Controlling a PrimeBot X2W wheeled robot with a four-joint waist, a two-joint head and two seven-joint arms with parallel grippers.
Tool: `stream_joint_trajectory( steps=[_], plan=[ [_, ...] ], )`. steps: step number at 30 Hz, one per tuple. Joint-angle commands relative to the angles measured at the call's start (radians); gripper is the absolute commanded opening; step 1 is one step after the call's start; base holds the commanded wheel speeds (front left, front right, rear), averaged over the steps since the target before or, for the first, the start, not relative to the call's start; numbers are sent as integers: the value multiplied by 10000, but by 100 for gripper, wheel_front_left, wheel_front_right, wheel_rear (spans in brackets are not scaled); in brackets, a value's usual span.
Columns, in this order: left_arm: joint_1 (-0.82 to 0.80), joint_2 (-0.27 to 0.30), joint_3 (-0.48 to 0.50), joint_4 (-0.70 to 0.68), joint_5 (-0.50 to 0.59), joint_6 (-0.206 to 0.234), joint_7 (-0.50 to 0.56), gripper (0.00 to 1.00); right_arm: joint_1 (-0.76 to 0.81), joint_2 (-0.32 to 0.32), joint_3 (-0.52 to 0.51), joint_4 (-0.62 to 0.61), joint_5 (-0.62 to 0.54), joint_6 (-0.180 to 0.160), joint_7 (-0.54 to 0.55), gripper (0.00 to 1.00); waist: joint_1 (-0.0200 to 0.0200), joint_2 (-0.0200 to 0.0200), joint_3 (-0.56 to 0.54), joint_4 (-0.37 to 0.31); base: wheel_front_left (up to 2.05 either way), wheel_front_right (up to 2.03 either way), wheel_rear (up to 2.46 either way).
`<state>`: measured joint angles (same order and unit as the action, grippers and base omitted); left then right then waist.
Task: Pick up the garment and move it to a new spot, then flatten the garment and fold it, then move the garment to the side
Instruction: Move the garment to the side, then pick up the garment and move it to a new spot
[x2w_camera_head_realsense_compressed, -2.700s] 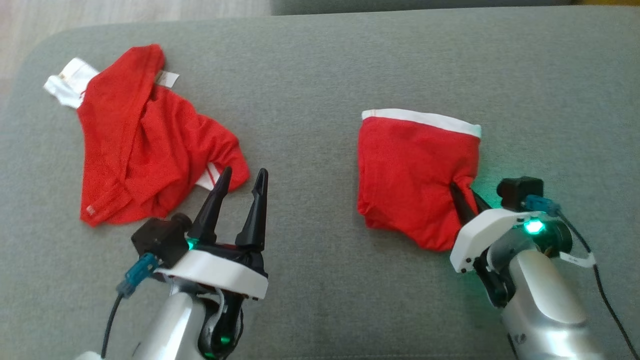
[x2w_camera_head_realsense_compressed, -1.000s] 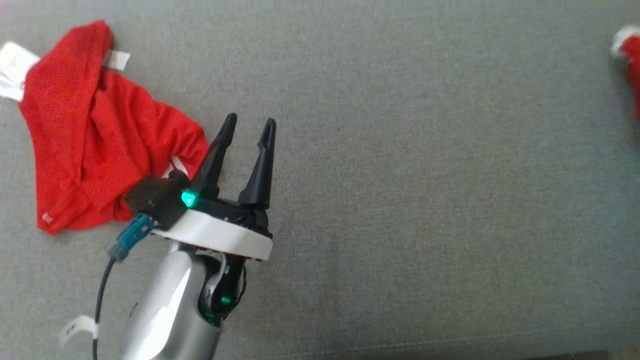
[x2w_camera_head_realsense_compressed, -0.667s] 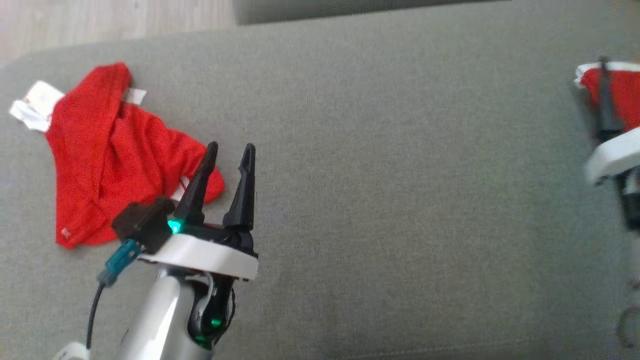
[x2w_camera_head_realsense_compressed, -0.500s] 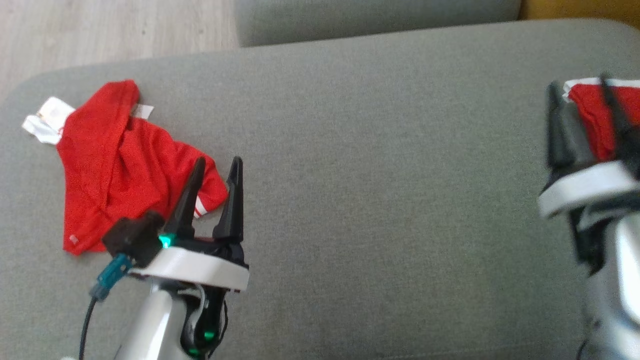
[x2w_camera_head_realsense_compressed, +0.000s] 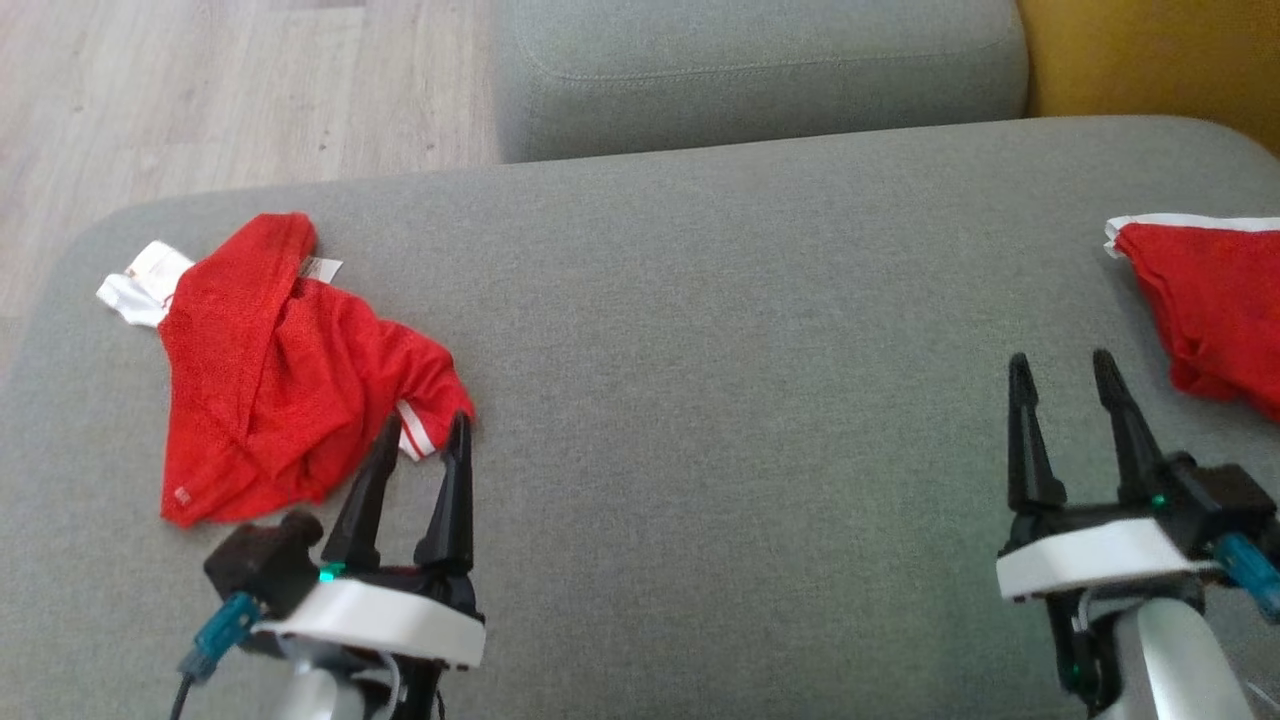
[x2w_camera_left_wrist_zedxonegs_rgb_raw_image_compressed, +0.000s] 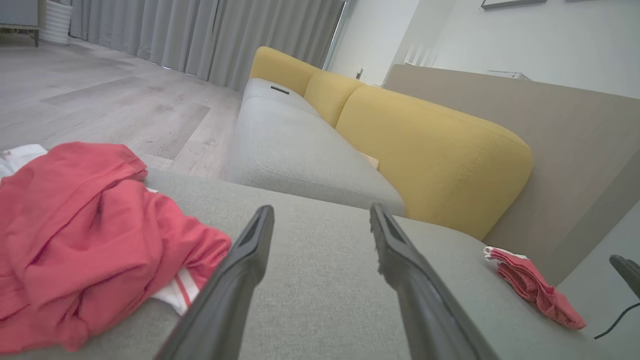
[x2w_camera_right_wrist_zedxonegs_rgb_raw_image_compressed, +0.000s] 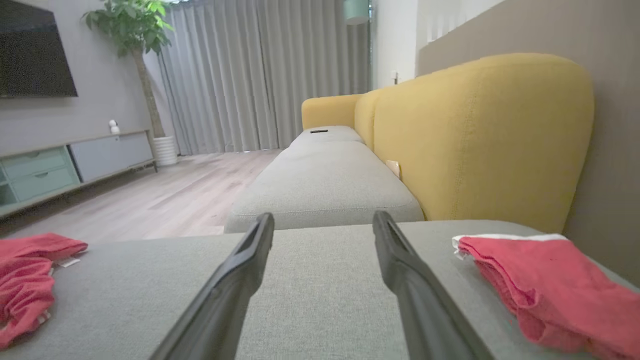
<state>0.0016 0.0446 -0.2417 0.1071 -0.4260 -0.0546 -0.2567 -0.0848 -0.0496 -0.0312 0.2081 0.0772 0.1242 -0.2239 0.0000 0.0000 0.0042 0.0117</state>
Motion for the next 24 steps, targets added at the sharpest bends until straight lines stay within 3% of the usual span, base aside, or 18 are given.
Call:
stream_joint_trajectory(
  steps=[1, 19, 24],
  plan=[
    [-253, 56, 427, -254, -34, -66, -51, 100, -205, -13, 233, -220, 399, 65, -202, 100, 0, 0, -45, 8, 0, 0, 0],
    [-198, 56, 453, -343, -23, -124, -51, 100, 10, -8, 411, -76, 904, 65, -377, 100, 0, 0, -131, 36, 0, 0, 0],
    [-257, 56, 470, -317, 9, -113, -51, 100, 133, -7, 542, -10, 922, 65, -378, 100, 0, 0, -117, 393, 0, 0, 0]
  ],
)
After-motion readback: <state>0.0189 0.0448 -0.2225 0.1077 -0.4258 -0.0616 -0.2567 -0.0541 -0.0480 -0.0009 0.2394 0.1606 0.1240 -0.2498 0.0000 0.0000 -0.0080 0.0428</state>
